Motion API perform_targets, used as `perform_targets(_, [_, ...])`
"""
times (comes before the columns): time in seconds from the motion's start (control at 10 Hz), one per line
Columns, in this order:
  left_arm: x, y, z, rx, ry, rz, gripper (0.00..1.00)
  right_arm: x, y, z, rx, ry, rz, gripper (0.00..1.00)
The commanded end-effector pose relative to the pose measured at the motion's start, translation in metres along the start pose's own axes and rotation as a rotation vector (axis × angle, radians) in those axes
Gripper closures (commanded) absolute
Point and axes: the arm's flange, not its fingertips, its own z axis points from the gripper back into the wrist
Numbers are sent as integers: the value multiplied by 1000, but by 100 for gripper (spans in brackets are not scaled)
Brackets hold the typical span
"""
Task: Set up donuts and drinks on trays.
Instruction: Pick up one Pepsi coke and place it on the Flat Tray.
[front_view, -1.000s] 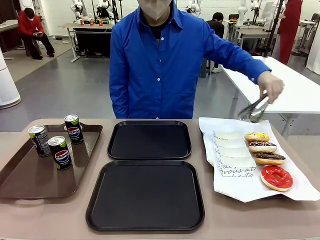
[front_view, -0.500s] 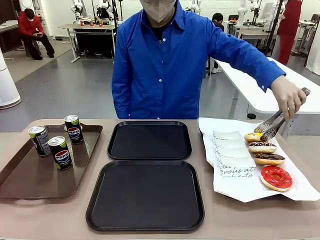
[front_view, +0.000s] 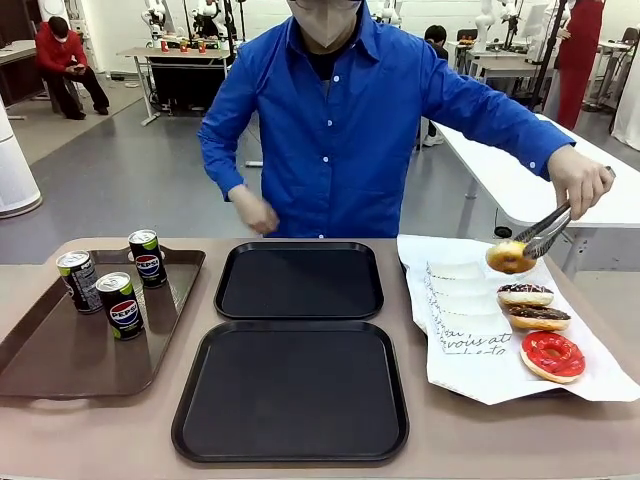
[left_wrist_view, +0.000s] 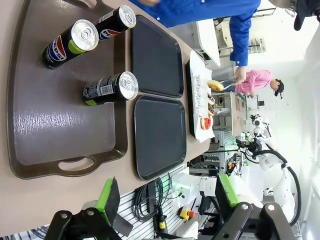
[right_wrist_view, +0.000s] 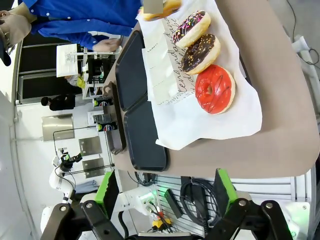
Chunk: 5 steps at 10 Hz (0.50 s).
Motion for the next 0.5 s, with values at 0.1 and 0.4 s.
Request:
perform_targets(0.1, [6,-22,1,33,33,-37,0,-1,0,0,7,8,0,0])
perform_targets(0.4, [22,-117,-17,243,168,-134,0,-1,0,0,7,8,0,0])
